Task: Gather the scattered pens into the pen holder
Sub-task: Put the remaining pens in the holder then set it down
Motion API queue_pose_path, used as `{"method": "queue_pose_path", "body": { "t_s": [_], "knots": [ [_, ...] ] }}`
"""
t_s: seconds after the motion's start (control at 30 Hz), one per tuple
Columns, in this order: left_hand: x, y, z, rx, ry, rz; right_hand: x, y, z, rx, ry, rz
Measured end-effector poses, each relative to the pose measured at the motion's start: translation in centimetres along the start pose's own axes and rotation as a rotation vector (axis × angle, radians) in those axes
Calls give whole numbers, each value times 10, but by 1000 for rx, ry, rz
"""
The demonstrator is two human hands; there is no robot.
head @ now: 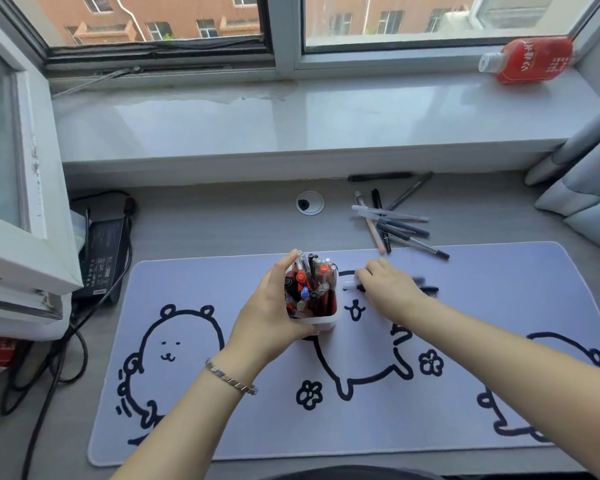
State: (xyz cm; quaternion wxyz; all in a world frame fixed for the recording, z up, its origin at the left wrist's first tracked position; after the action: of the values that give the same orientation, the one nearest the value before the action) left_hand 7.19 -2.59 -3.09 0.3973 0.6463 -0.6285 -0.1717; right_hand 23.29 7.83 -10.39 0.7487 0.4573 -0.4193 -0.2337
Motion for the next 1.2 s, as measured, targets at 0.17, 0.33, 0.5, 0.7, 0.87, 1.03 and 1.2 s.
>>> {"method": "queue_pose_path", "body": {
  "t_s": [0.17,0.33,0.5,0.7,0.87,1.03,1.2],
  "knots": [
    [0,-1,3,-14,0,-2,16,1,-7,-87,-178,26],
    [-1,0,3,-10,-5,-4,54,75,4,-749,70,-504],
    [0,0,2,-14,-6,-3,106,136,51,-845,734,-1022],
    [-1,-1,2,-12,-7,-11,66,57,76,-670,737,-805],
    [-2,-2,3,-9,-10,-19,66,37,64,-916,568,-867],
    [-2,-5,7,36,-4,-29,67,33,77,-713,488,-989],
    [-2,-2,6,75,-12,-33,79,13,76,-596,460,-849]
  ]
}}
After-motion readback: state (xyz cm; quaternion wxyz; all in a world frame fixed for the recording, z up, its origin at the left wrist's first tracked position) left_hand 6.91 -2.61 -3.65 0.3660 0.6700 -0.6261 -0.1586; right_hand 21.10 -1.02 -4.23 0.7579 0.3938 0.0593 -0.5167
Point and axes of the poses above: each hand's wrist, its own x-axis away from the middle knuckle, its own y-axis out of the back of the hand, z = x × y, the point moved 5 cm from there along -x, towards the middle knuckle, and after that the axes turned 13 degrees about -x, right-handed, at the moved point
